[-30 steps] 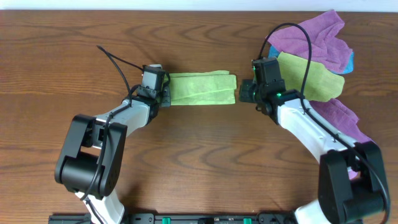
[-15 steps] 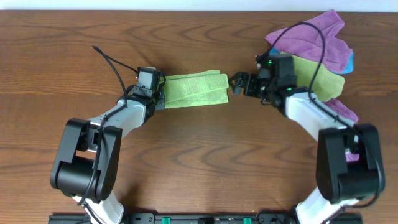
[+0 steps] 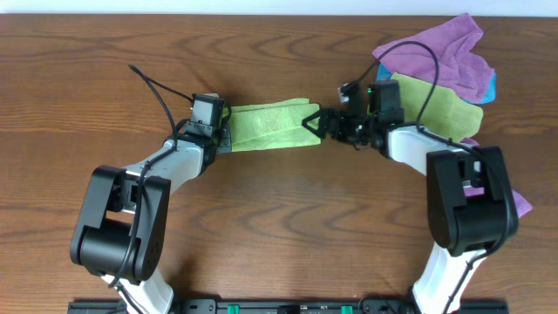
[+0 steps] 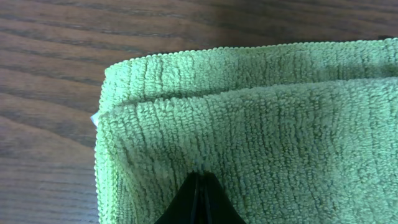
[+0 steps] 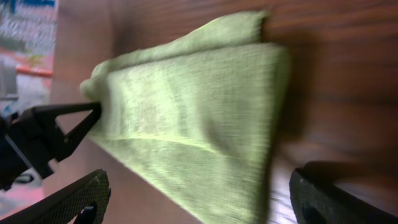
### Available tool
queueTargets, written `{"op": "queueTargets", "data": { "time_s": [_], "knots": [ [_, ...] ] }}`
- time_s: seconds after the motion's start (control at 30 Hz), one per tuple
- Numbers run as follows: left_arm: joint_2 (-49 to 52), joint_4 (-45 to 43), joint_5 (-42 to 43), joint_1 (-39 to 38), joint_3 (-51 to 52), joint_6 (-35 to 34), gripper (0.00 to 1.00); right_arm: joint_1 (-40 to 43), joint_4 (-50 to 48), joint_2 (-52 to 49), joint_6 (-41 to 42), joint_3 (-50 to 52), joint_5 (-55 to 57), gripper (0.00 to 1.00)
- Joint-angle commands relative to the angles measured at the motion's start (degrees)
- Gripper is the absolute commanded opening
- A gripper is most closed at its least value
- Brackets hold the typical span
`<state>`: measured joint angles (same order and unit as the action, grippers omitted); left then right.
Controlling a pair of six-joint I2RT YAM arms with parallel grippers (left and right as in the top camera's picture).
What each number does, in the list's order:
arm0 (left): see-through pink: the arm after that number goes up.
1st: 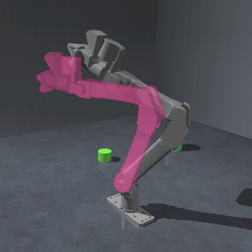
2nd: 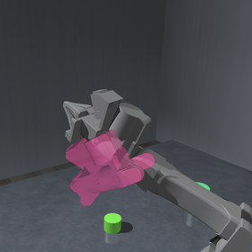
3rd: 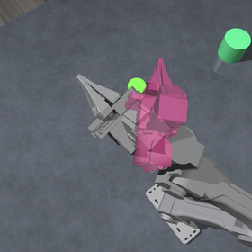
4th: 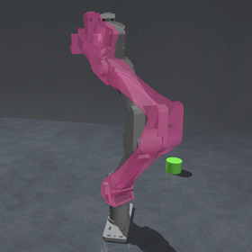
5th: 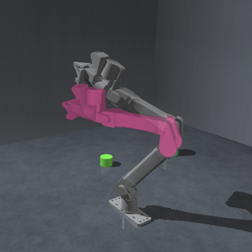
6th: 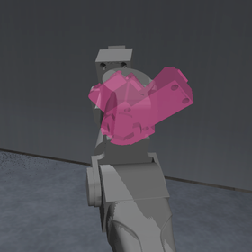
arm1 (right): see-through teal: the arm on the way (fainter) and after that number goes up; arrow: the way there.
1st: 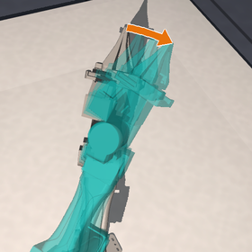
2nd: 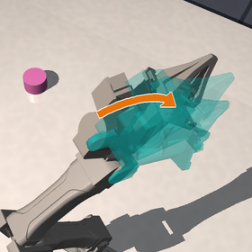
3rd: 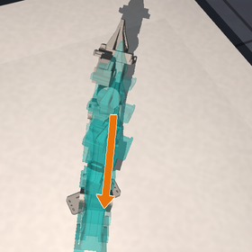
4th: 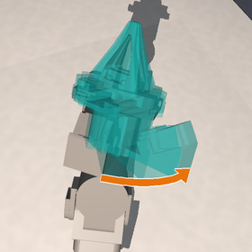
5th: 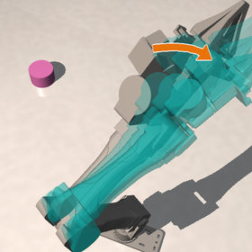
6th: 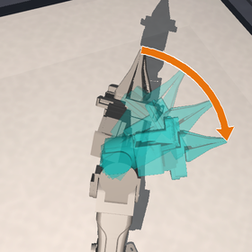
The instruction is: Fold the cloth
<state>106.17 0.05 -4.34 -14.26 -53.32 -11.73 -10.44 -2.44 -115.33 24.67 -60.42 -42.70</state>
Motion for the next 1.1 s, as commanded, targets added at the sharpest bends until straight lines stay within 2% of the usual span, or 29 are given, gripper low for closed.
{"op": "queueTargets", "data": {
  "time_s": [0.0, 0.07, 0.1, 0.13, 0.3, 0.37, 0.57, 0.67, 0.83, 0.93, 1.07],
  "knots": [
    [-0.3, -0.2, 2.9, 0.0, 1.0, 0.8, 0.05, -2.9, 0.8, -3.2, 1.7, 0.8, 0.2, 0.91],
    [-0.3, -0.4, 2.9, 0.0, 1.0, 0.8, 0.06, -3.6, 0.7, -3.2, 1.7, 0.5, 0.2, 0.86],
    [-0.3, -0.3, 2.9, 0.0, 1.0, 0.8, 0.06, -3.6, 0.7, -3.2, 1.7, 0.4, 0.2, 0.8],
    [-0.3, -0.3, 2.9, 0.0, 1.0, 0.8, 0.06, -3.6, 0.6, -3.2, 1.7, 0.3, 0.2, 0.72],
    [-1.7, 0.0, 2.8, 0.1, 1.0, 0.9, 0.06, -1.2, 1.7, -3.2, 2.8, -2.3, -0.3, 0.16],
    [-4.3, 0.9, 2.5, 0.1, 1.0, 0.9, 0.05, 0.5, 5.0, -3.2, 2.7, -5.0, -0.9, 0.02],
    [-18.0, 5.9, -1.5, 0.4, 1.0, 0.8, 0.06, 4.8, 25.5, -3.1, -1.0, -17.6, 3.7, 0.02],
    [-24.7, 9.3, -2.1, 0.8, 1.0, 0.8, 0.06, 4.7, 38.6, -3.0, -4.9, -24.9, 12.7, 0.01],
    [-34.3, 15.3, -2.2, 1.6, 1.0, 0.8, 0.06, 1.3, 57.1, -3.0, -7.0, -38.1, 36.1, 0.01],
    [-36.9, 17.4, -2.1, 1.6, 1.0, 0.8, 0.06, -2.1, 61.1, -3.0, -8.2, -43.0, 44.7, 0.01],
    [-39.0, 18.9, -2.1, 1.6, 1.0, 0.1, 0.05, -9.1, 59.9, -3.0, -11.8, -44.7, 48.0, 0.02]
  ]
}}
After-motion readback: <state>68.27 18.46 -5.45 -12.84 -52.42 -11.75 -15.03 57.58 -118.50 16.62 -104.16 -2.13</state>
